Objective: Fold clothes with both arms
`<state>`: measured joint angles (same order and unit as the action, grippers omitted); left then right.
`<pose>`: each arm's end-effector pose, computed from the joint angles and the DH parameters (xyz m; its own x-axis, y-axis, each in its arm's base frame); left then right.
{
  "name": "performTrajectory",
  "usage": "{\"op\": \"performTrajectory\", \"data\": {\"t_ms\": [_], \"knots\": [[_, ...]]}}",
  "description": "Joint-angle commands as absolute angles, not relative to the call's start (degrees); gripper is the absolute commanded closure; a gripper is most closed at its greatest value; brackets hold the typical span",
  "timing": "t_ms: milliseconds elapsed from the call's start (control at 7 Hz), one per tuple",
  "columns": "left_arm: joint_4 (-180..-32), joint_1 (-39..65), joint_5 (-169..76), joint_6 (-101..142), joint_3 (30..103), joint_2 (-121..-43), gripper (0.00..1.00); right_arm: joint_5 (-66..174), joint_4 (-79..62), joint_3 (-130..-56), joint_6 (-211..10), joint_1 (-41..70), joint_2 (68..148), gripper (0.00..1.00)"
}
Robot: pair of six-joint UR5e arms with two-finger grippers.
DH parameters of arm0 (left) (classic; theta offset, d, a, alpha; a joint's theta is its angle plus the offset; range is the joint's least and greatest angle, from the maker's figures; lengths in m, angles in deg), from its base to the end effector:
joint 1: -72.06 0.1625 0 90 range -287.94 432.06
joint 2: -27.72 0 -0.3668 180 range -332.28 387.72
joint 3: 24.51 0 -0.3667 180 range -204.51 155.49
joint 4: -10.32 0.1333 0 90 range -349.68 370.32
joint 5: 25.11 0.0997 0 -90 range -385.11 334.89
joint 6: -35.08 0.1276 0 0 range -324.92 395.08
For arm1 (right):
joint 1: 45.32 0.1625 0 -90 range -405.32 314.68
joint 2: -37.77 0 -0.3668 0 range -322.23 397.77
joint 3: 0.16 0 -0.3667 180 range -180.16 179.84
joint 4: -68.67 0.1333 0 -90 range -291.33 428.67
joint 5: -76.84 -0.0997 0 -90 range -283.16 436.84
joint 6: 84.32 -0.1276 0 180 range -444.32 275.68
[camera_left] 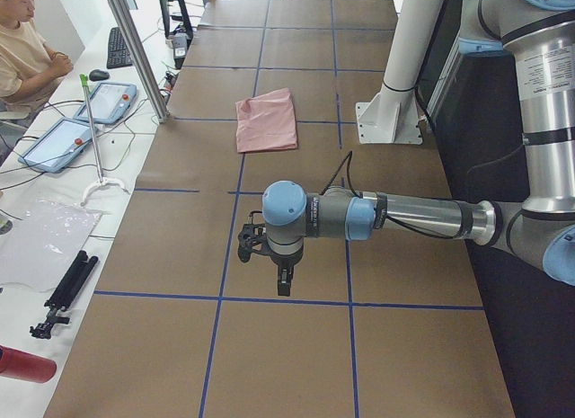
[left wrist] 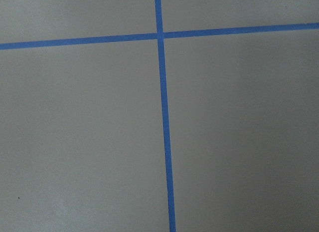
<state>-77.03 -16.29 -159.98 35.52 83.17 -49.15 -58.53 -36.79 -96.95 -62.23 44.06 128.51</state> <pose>-0.0322 -0.3860 0.5777 0.7075 0.0515 -0.7048 -0.0342 0.9987 0.0386 0.0377 -0.4441 0.5954 0.6481 -0.2702 0.7120 0.2745 0.9550 0.1125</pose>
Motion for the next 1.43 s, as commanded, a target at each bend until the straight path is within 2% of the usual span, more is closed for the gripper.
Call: {"op": "performTrajectory", "data": {"t_ms": [0, 286, 714, 1286], "knots": [[-77.30, -15.22, -159.93, 35.52, 82.90, -50.31, 0.00, -59.12, -32.86, -96.31, -62.44, 43.36, 128.56, 0.00], [-77.40, -12.50, -160.02, 35.52, 84.64, -51.64, 0.00, -59.12, -32.75, -95.61, -62.44, 41.35, 128.57, 0.00], [-77.74, -12.40, -160.37, 35.60, 83.25, -53.13, 0.00, -59.39, -25.12, -95.52, -62.53, 40.90, 128.04, 0.00], [-77.40, -12.49, -160.28, 35.25, 83.07, -56.30, 0.00, -60.26, -25.11, -95.60, -62.53, 40.98, 128.48, 0.00]]}}
